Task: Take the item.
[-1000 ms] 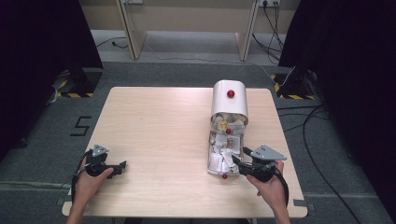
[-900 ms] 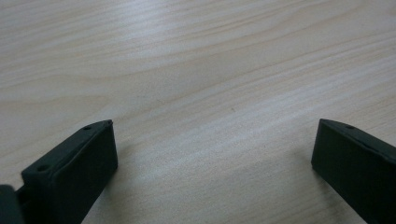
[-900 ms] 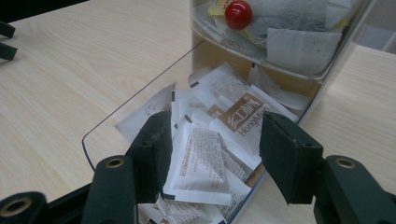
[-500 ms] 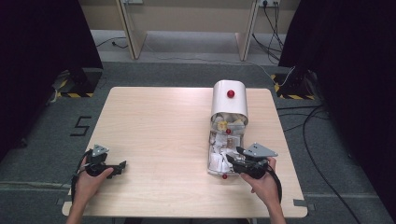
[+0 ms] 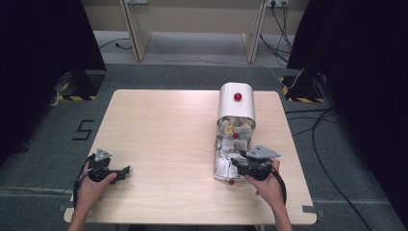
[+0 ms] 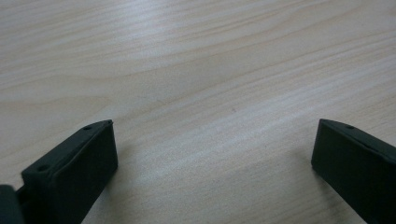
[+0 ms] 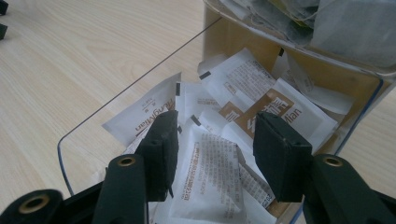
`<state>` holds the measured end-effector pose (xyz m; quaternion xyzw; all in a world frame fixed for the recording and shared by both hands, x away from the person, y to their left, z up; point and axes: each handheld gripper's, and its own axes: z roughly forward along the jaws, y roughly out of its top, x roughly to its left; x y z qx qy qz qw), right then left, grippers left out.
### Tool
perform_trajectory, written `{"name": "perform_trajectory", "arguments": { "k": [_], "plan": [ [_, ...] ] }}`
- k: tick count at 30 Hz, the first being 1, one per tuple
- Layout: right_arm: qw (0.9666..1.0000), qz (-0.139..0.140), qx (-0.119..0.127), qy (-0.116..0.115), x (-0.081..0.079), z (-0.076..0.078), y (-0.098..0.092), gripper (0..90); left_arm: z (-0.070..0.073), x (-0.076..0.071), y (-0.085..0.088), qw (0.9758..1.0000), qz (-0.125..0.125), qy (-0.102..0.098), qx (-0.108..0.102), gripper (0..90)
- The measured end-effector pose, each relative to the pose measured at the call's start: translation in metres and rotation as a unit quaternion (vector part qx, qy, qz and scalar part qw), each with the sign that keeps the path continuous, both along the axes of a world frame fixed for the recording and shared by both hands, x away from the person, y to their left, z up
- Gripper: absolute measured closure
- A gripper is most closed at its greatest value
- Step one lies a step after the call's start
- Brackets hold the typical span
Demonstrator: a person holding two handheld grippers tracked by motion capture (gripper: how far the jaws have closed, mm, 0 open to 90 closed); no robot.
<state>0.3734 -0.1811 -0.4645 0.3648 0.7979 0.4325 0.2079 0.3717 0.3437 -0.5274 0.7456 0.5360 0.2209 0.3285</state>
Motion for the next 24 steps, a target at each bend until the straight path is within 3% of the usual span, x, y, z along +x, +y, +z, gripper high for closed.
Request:
{"name": "perform_trajectory", "arguments": {
  "k": [13, 24],
  "plan": [
    [0.9997, 0.004, -0.015, 0.019, 0.0049, -0.0049, 0.0042, 58.3, 0.0, 0.0, 0.0, 1.0, 0.0, 0.0, 0.0, 0.0],
    [0.9991, 0.005, -0.039, 0.017, 0.0044, -0.0083, 0.0042, 70.0, 0.0, 0.0, 0.0, 1.0, 0.0, 0.0, 0.0, 0.0]
  ]
}}
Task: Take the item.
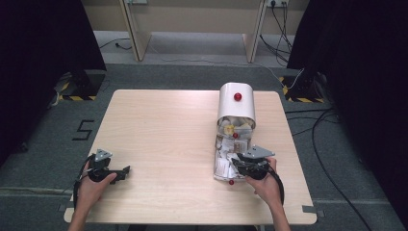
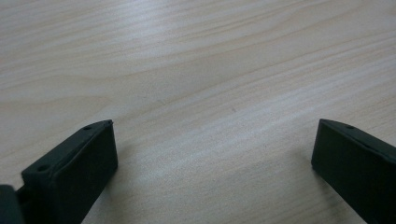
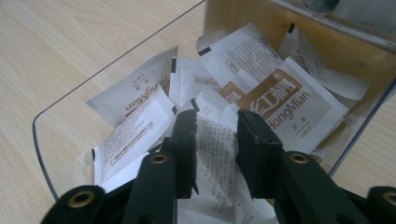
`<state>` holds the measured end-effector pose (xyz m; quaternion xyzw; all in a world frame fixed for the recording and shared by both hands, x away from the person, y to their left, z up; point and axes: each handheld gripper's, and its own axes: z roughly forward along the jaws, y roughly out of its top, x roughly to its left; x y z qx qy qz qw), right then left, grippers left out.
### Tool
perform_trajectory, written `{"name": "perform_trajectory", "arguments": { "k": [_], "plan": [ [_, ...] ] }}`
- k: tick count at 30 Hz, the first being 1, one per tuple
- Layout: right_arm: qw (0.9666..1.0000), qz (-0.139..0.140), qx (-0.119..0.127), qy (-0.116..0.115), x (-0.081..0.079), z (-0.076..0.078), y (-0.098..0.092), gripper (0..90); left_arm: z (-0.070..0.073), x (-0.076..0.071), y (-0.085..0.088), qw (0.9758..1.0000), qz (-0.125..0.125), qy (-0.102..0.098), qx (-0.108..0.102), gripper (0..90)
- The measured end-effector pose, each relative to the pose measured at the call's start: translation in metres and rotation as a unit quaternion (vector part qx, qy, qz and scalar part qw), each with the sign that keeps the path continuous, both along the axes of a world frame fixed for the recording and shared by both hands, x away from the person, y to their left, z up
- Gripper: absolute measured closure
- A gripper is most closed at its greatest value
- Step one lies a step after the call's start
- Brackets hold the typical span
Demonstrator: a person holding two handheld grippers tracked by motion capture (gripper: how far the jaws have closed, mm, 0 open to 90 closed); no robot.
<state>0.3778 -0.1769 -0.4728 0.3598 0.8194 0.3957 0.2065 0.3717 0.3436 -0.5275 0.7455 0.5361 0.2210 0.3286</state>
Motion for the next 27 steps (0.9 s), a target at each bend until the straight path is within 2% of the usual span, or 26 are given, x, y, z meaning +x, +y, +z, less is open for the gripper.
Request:
{"name": "perform_trajectory", "arguments": {
  "k": [4, 8, 14, 27],
  "plan": [
    [0.9999, 0.005, -0.012, -0.008, -0.002, 0.002, -0.001, 79.8, 0.0, 0.0, 0.0, 1.0, 0.0, 0.0, 0.0, 0.0],
    [0.9998, 0.014, -0.008, -0.015, -0.004, 0.005, -0.002, 85.8, 0.0, 0.0, 0.0, 1.0, 0.0, 0.0, 0.0, 0.0],
    [0.9996, 0.018, 0.001, -0.024, -0.007, 0.011, -0.003, 88.5, 0.0, 0.0, 0.0, 1.0, 0.0, 0.0, 0.0, 0.0],
    [0.9982, 0.013, 0.025, -0.052, -0.014, 0.027, -0.009, 88.6, 0.0, 0.0, 0.0, 1.0, 0.0, 0.0, 0.0, 0.0]
  ]
}}
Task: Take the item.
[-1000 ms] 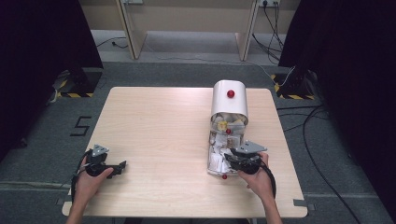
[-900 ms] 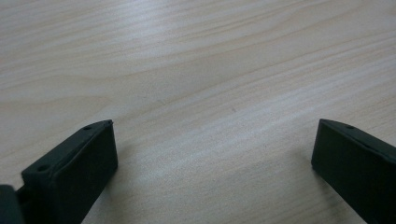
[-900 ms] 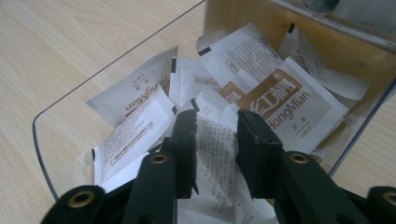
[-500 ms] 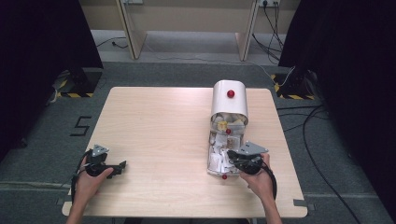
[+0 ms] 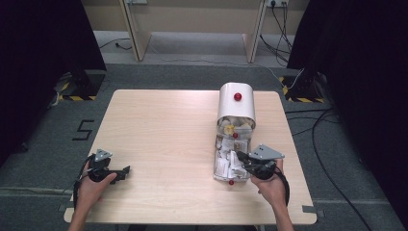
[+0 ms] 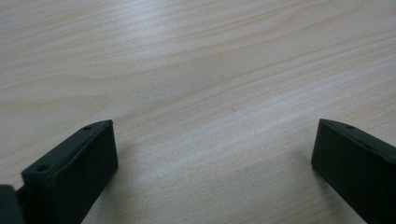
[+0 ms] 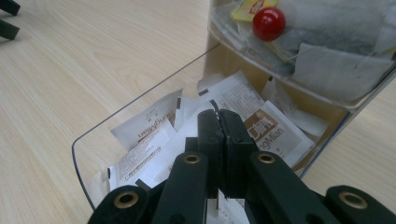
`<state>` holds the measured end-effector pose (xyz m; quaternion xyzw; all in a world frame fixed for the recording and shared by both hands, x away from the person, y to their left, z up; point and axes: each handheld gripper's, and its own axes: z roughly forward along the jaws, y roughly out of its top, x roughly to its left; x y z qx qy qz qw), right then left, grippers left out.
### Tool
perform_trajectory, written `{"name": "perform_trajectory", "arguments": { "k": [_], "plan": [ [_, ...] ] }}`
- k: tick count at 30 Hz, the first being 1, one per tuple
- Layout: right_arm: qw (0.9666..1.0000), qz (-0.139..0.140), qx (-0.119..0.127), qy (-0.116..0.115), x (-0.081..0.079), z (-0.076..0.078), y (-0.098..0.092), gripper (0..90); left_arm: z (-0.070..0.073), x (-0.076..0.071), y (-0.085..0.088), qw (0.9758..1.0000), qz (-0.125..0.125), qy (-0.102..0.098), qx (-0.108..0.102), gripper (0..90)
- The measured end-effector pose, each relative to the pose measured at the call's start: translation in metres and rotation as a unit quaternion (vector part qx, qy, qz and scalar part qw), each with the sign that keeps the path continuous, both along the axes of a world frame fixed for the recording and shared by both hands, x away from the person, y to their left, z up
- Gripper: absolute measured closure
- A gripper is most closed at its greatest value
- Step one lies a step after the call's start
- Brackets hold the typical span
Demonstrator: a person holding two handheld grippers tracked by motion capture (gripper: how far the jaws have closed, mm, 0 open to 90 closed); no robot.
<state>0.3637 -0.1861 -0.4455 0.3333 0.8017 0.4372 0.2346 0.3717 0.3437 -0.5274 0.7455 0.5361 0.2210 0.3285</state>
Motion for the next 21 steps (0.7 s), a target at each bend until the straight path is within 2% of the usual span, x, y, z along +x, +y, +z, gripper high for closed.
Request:
{"name": "perform_trajectory", "arguments": {
  "k": [13, 21],
  "plan": [
    [0.9995, -0.012, 0.015, -0.024, -0.005, 0.014, -0.013, 88.5, 0.0, 0.0, 0.0, 1.0, 0.0, 0.0, 0.0, 0.0],
    [0.9986, -0.03, 0.027, -0.036, -0.008, 0.021, -0.029, 88.5, 0.0, 0.0, 0.0, 1.0, 0.0, 0.0, 0.0, 0.0]
  ]
}}
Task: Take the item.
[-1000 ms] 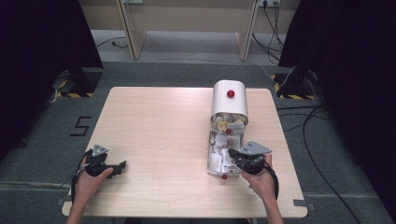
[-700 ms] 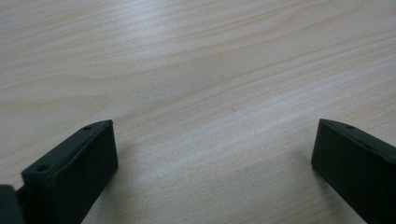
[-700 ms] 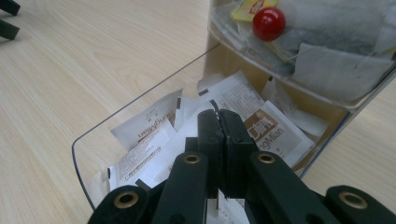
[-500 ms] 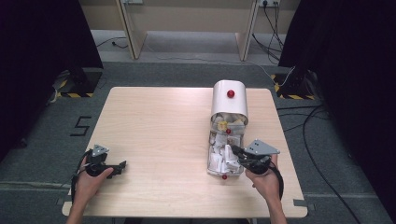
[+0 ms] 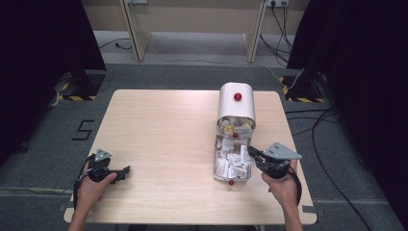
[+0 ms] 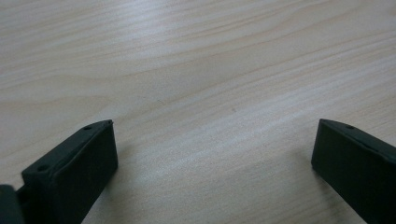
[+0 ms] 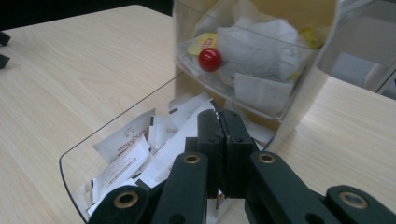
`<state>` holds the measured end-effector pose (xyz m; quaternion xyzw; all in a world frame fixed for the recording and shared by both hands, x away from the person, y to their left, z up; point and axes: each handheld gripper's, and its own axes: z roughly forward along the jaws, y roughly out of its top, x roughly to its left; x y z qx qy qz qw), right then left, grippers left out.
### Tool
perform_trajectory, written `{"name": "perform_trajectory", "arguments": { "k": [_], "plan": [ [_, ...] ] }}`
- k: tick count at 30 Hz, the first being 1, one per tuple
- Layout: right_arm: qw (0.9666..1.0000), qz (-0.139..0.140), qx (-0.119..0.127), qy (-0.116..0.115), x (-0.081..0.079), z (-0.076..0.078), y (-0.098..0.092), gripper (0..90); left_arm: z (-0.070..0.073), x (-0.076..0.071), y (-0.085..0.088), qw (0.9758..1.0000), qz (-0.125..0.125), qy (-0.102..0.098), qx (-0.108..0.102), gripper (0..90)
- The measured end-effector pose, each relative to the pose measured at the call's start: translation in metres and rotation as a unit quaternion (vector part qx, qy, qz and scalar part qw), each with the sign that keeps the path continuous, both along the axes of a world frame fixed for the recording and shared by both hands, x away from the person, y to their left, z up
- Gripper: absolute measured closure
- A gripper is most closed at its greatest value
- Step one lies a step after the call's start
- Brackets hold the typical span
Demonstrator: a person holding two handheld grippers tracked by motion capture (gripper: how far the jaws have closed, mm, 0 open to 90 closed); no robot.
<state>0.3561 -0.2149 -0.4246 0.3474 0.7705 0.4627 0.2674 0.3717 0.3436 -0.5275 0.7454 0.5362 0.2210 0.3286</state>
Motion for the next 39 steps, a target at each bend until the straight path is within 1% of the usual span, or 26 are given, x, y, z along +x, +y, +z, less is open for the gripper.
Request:
{"name": "perform_trajectory", "arguments": {
  "k": [7, 13, 21, 31, 39],
  "plan": [
    [0.9998, -0.017, 0.005, -0.008, -0.002, 0.005, -0.015, 88.5, 0.0, 0.0, 0.0, 1.0, 0.0, 0.0, 0.0, 0.0],
    [0.9994, -0.033, 0.011, -0.008, -0.002, 0.005, -0.026, 88.5, 0.0, 0.0, 0.0, 1.0, 0.0, 0.0, 0.0, 0.0],
    [0.999, -0.042, 0.012, -0.005, -0.001, 0.003, -0.032, 88.5, 0.0, 0.0, 0.0, 1.0, 0.0, 0.0, 0.0, 0.0],
    [0.9986, -0.051, 0.014, -0.009, -0.001, 0.004, -0.039, 88.5, 0.0, 0.0, 0.0, 1.0, 0.0, 0.0, 0.0, 0.0],
    [0.9981, -0.059, 0.015, -0.008, -0.001, 0.003, -0.044, 88.4, 0.0, 0.0, 0.0, 1.0, 0.0, 0.0, 0.0, 0.0]
  ]
}}
